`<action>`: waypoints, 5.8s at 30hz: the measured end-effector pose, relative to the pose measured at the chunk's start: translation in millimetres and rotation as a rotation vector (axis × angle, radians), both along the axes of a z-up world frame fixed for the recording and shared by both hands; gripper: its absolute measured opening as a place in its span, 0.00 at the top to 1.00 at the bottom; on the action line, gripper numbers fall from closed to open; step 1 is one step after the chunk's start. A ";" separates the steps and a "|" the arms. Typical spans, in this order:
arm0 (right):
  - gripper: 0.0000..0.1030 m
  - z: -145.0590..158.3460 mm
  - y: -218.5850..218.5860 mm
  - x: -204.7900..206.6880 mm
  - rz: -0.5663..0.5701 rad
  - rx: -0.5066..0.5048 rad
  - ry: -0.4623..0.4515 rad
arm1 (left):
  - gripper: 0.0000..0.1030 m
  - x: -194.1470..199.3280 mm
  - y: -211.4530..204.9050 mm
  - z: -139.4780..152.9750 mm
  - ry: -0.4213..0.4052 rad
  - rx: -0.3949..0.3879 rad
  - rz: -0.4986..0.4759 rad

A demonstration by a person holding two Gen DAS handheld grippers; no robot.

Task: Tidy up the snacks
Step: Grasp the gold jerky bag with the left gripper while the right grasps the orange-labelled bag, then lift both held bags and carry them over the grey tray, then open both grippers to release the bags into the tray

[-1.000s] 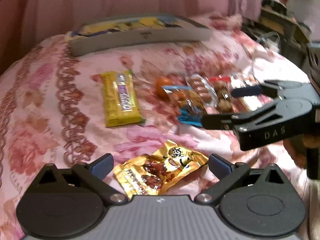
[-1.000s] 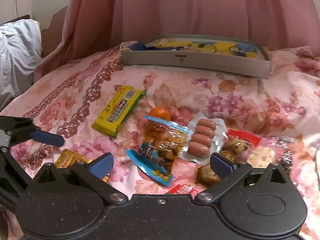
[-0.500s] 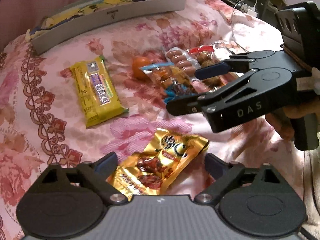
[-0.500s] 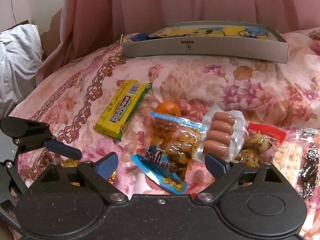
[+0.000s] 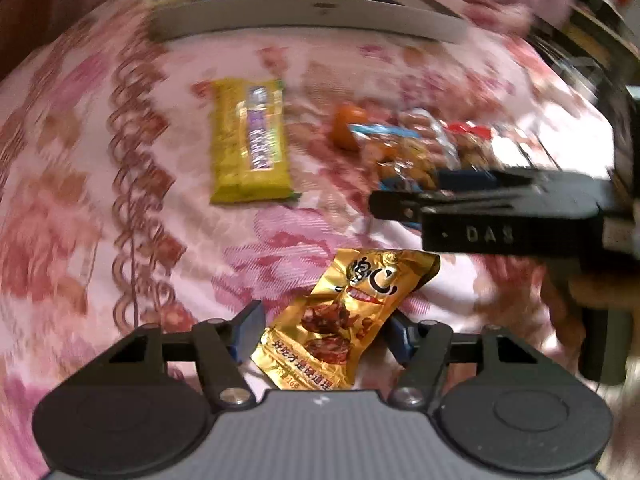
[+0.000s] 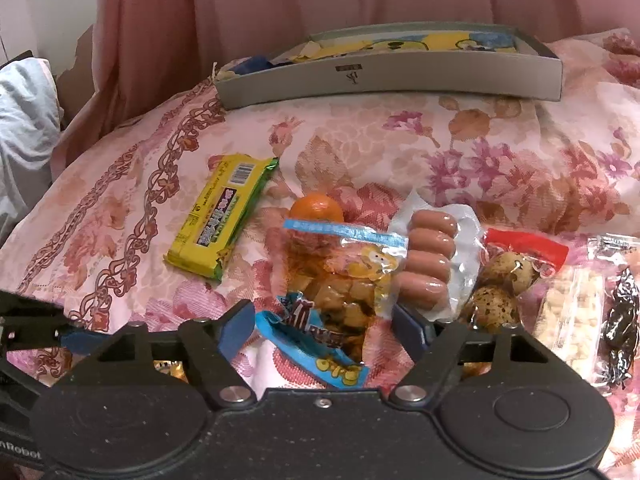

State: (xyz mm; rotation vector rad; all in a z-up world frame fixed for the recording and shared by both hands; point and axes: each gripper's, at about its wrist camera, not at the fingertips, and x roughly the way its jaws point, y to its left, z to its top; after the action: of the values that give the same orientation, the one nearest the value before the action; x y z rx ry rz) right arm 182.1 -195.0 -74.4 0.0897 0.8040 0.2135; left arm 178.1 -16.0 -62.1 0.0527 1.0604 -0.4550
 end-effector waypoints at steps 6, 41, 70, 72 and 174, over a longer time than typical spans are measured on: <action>0.34 7.5 -6.3 -0.9 0.002 0.005 0.041 | 0.35 -1.4 -8.3 1.8 0.073 0.008 0.123; 0.23 -0.7 -5.1 2.2 0.018 0.042 0.011 | 0.50 -34.3 23.6 -8.4 0.033 -0.189 0.453; 0.78 10.9 27.6 -25.9 0.155 -0.147 -0.125 | 0.57 -48.6 34.7 -13.6 -0.053 -0.306 0.550; 0.78 12.2 25.9 -25.9 0.149 -0.142 -0.127 | 0.57 -50.3 36.2 -12.8 -0.060 -0.317 0.555; 0.01 119.5 -125.9 106.1 -0.172 0.020 -0.552 | 0.01 165.1 -91.8 117.4 -0.400 -0.385 0.589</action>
State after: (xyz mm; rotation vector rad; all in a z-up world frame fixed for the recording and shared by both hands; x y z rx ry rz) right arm 288.2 -320.9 45.0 0.1119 0.2419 0.0754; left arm 343.2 -107.8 55.3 -0.4819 0.5410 -0.0953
